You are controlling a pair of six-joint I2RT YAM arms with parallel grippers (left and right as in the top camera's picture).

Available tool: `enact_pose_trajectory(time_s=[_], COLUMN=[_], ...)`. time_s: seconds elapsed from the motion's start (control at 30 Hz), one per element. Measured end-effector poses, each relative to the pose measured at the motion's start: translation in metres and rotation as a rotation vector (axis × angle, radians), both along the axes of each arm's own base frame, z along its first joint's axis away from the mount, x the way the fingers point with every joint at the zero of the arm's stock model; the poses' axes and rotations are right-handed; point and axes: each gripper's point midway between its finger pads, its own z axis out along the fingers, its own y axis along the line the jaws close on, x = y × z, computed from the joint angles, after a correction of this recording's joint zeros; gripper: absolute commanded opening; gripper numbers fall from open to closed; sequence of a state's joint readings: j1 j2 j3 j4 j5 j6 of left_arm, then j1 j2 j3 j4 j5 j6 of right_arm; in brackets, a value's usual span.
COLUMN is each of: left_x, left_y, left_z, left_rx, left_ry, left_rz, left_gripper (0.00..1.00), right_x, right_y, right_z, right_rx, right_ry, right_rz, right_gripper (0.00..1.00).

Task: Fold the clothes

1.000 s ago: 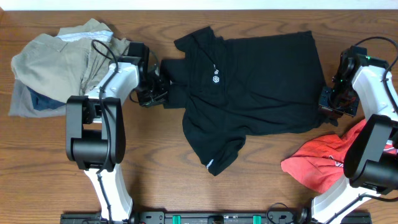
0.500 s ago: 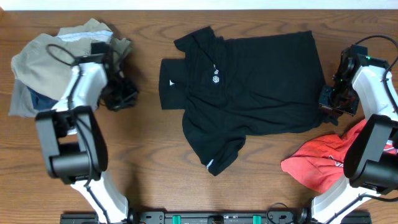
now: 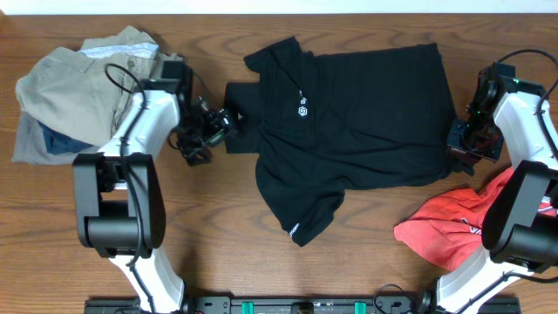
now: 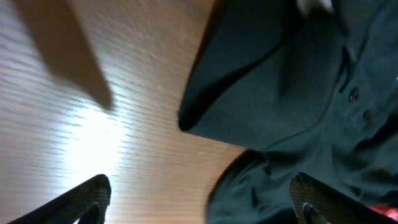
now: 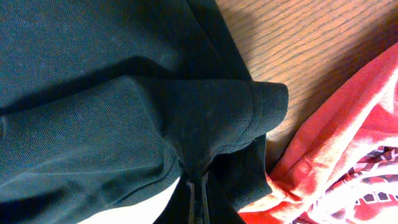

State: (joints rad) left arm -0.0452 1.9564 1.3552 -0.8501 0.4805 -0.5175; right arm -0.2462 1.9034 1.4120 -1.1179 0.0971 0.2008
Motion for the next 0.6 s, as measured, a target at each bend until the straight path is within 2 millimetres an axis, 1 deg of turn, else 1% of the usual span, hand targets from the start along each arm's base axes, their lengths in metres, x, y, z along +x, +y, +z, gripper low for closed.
enact_pose_trajectory(time_s=[0.07, 0.2, 0.23, 0.3, 0.5, 0.57, 0.6], left_x=[0.002, 0.016, 0.019, 0.023, 0.02, 0.018, 0.016], left_y=[-0.007, -0.016, -0.019, -0.022, -0.034, -0.036, -0.037], left_z=[-0.007, -0.018, -0.019, -0.019, -0.022, -0.025, -0.026], left_rx=[-0.007, -0.028, -0.033, -0.04, -0.016, 0.005, 0.015], left_ry=[0.004, -0.035, -0.047, -0.056, -0.032, -0.023, -0.018], left_rz=[0.059, 0.157, 0.17, 0.19, 0.228, 0.245, 0.255], left_gripper=[0.95, 0.94, 0.93, 0.88, 0.85, 0.82, 0.78], right_x=[-0.001, -0.003, -0.003, -0.003, -0.003, -0.003, -0.003], right_y=[0.0, 0.001, 0.001, 0.001, 0.001, 0.001, 0.001], right_z=[0.0, 0.0, 0.001, 0.0, 0.001, 0.0, 0.0], right_rx=[0.001, 0.003, 0.003, 0.003, 0.003, 0.003, 0.003], right_ry=[0.003, 0.012, 0.013, 0.013, 0.013, 0.013, 0.013], right_rz=[0.0, 0.0, 0.0, 0.0, 0.0, 0.0, 0.0], right_gripper=[0.01, 0.01, 0.01, 0.01, 0.01, 0.02, 0.01])
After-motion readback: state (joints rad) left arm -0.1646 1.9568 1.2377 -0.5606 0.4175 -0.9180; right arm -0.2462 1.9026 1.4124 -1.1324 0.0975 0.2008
